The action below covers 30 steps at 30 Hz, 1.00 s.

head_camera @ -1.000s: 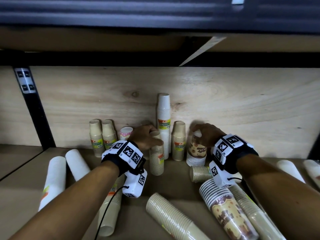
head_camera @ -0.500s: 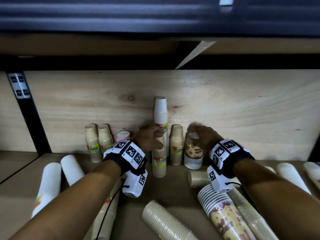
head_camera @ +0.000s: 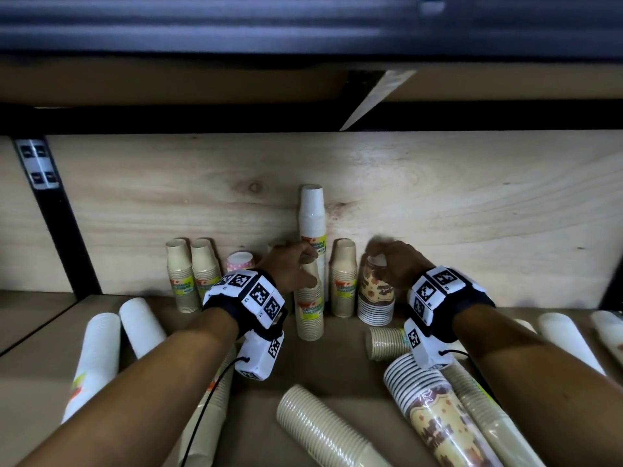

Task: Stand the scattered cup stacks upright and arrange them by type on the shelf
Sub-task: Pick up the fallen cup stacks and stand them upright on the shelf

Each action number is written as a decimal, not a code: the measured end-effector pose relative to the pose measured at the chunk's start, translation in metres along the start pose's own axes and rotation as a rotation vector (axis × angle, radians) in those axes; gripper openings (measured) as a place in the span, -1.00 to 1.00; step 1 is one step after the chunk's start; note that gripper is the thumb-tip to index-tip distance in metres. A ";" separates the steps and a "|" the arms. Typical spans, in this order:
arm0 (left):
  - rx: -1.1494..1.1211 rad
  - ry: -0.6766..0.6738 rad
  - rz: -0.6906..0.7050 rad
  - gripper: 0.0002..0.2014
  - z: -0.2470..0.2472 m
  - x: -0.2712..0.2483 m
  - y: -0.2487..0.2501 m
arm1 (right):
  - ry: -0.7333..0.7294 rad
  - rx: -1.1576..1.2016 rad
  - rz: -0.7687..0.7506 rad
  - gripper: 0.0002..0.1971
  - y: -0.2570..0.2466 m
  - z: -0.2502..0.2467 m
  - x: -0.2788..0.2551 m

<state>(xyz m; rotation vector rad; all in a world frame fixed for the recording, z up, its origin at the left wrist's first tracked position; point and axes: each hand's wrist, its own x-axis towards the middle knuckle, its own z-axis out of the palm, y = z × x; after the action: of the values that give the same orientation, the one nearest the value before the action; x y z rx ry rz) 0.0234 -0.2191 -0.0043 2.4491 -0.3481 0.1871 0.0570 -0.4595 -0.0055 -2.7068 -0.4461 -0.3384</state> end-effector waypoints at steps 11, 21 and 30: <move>0.078 0.000 -0.011 -0.41 -0.002 -0.005 0.001 | -0.081 -0.020 0.058 -0.59 0.000 -0.006 -0.002; 0.319 0.167 0.123 -0.54 -0.004 -0.014 0.057 | -0.155 -0.126 0.228 -0.48 0.018 -0.037 -0.026; 0.316 -0.258 0.098 -0.69 0.044 -0.014 0.092 | -0.193 -0.179 0.369 -0.51 0.059 -0.043 -0.055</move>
<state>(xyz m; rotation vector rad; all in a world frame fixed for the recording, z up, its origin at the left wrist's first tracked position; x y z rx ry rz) -0.0146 -0.3137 0.0127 2.7771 -0.5911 -0.0379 0.0200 -0.5430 -0.0016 -2.9324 0.0419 -0.0148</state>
